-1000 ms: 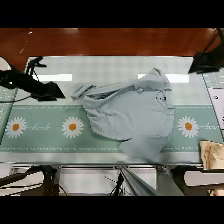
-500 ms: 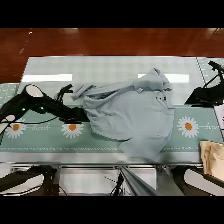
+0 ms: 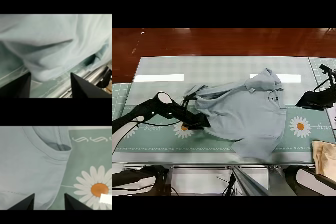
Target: Fold the shirts.
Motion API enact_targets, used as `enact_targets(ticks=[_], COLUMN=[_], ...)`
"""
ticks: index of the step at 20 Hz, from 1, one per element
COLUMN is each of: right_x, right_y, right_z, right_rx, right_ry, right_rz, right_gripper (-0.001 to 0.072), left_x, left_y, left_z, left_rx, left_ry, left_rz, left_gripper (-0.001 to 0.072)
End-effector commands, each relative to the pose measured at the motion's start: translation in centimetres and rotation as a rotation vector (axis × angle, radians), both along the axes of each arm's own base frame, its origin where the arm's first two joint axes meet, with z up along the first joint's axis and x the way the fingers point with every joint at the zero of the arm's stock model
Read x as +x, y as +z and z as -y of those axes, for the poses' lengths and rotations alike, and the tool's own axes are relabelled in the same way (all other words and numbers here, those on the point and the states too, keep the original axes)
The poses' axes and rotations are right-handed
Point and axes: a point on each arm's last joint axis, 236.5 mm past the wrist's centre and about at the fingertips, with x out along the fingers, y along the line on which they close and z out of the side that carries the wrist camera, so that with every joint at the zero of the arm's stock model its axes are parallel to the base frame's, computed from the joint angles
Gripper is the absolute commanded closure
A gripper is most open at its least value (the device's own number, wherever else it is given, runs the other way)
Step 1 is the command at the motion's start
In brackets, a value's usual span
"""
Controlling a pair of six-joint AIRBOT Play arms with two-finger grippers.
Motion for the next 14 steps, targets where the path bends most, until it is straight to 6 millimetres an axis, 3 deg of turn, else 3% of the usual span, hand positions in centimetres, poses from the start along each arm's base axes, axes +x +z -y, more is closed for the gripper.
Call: enact_targets(ticks=[1, 2, 5, 6, 9, 12, 14], right_x=[0.1, -0.1, -1.8, -2.6, -5.0, -8.8, -10.3], right_y=[-0.1, -0.4, -1.6, -2.1, -4.5, -7.6, -9.0], right_z=[0.2, 1.1, 3.0, 2.4, -1.6, -4.4, -5.3], right_rx=[-0.008, -0.046, -0.023, 0.045, 0.263, 0.299, 0.313], right_ry=[0.003, 0.009, -0.073, -0.111, -0.163, -0.081, -0.084], right_rz=[0.009, 0.003, -0.063, -0.086, -0.156, -0.260, -0.295], right_gripper=[0.0252, 0.0252, 0.0252, 0.0252, 0.0252, 0.0252, 0.0252], left_x=[0.8, 1.1, 0.8, 0.6, 0.5, 0.4, 0.1], left_y=[-1.8, -1.9, -1.8, -1.8, -1.7, -1.6, -1.4], left_z=[1.1, 1.2, 1.3, 1.3, 1.3, 1.4, 1.4], left_rx=[0.020, 0.022, 0.016, 0.013, 0.006, 0.002, -0.002], left_ry=[0.039, 0.046, 0.024, 0.015, -0.007, -0.011, -0.018], left_rz=[0.013, 0.026, 0.031, 0.025, 0.038, 0.037, 0.028], left_gripper=[0.0501, 0.0668, 0.0682, 0.0682, 0.0682, 0.0682, 0.0682])
